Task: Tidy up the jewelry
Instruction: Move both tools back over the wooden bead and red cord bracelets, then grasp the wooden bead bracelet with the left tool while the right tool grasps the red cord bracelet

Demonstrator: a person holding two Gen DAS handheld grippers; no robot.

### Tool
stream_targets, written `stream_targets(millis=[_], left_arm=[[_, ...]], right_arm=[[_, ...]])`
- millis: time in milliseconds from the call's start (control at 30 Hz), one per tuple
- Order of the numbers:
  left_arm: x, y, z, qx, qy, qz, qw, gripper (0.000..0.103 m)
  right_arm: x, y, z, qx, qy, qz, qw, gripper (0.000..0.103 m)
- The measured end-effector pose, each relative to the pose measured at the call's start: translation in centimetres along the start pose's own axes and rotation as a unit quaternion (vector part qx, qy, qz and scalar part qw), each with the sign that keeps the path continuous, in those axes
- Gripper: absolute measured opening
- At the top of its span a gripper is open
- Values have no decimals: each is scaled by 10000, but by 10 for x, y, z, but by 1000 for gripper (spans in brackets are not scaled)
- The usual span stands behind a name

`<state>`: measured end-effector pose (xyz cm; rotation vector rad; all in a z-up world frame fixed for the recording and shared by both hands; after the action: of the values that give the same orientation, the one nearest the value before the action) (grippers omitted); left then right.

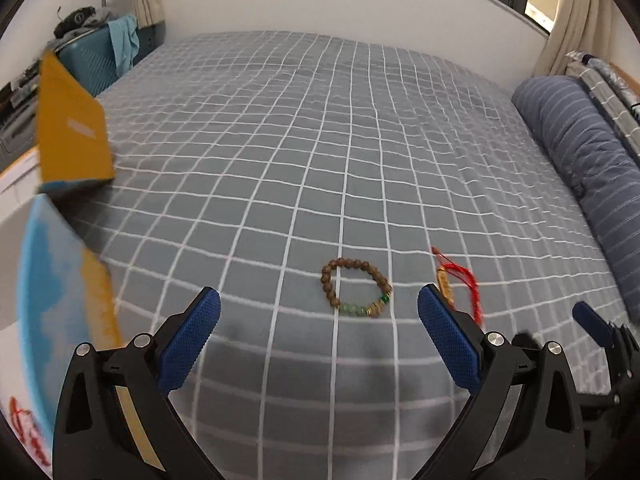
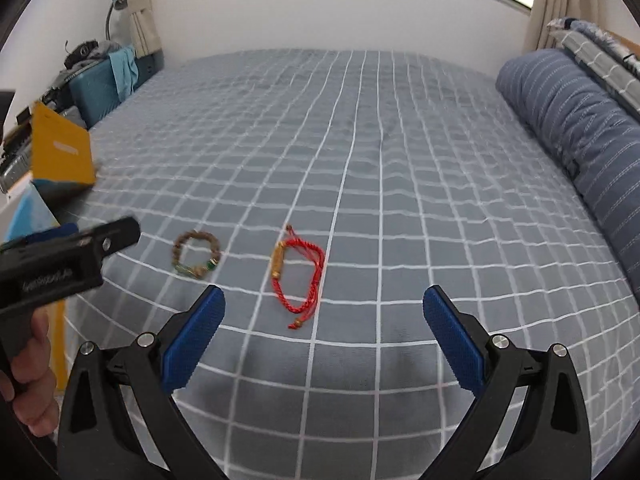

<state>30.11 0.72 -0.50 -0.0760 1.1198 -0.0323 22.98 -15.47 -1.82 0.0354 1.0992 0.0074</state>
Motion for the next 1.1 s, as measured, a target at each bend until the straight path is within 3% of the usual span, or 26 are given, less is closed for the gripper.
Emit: stream_targets(millis=[133,267,533,667,933,1033,1100], left_arm=[[37,1,12,-38,132,-94,9999,97],[65,0,18,-4,246,98,9996,97],[89,5,12,-30,196,-7,9998,97],[93,-2,8,210,14,74,9998,97],[95,-3,2,249,4,126,9996,93],[95,-9,1,353,-6,245,9991,81],[94,-10,0,407,-28,260,9988,68]], right_arm=[[24,3,-3,-109,-78,-182,9997,95],[43,3,-2,-141,-174,-355,9991,95],[67,4,5,-43,-59,-200,9998,95],[81,5,5,3,100,-122,9999,84],[81,14,1,-177,-98,-221,9996,66],[80,18,0,-284,-137,-202,9993,54],[80,19,-1,-301,-153,-208,9992,39]])
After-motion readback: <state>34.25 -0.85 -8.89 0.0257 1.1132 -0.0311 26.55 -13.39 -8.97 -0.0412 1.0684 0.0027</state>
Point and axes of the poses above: each gripper's, at about its wrist camera, not at the fingertips, and x roughly the way its jaws point, y to its left, z to its top, the point moved 2 cm from there along x, roughly the way its jaws point, and after that the axes turned 13 degrees about y, right-handed, at the moved point
